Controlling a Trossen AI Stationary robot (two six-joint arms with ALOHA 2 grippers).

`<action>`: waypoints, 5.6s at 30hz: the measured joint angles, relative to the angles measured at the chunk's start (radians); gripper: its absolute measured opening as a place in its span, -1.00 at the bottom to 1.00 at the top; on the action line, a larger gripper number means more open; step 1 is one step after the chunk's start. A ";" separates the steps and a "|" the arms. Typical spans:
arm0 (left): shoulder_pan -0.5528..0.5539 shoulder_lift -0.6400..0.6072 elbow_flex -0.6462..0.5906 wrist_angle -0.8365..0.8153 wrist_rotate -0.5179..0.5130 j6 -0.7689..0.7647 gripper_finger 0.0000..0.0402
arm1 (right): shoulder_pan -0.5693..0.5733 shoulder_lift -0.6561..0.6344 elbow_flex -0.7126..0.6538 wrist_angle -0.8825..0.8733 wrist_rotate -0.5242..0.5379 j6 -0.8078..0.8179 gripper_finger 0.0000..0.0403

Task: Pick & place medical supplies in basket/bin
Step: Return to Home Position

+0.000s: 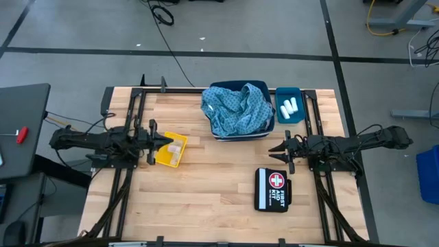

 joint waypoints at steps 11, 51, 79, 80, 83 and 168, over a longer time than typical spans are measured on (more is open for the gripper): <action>-0.087 -0.083 0.000 -0.119 0.036 0.024 -0.99 | 0.000 0.000 0.000 0.053 -0.043 0.000 -0.49; -0.084 -0.036 -0.002 -0.130 0.043 -0.028 -0.95 | 0.000 -0.010 0.000 0.231 -0.056 -0.096 -0.67; -0.083 0.047 -0.002 -0.126 0.010 -0.069 -0.96 | -0.005 -0.375 0.000 -0.089 -0.046 -0.128 -0.67; -0.083 0.046 -0.002 -0.125 0.001 -0.067 -0.96 | -0.005 -0.374 0.000 -0.089 -0.045 -0.127 -0.67; -0.083 0.046 -0.002 -0.123 -0.011 -0.066 -0.96 | -0.005 -0.373 0.000 -0.089 -0.045 -0.105 -0.67; -0.084 0.050 -0.003 -0.055 -0.058 -0.098 -0.95 | -0.004 -0.373 0.000 -0.091 -0.043 -0.079 -0.67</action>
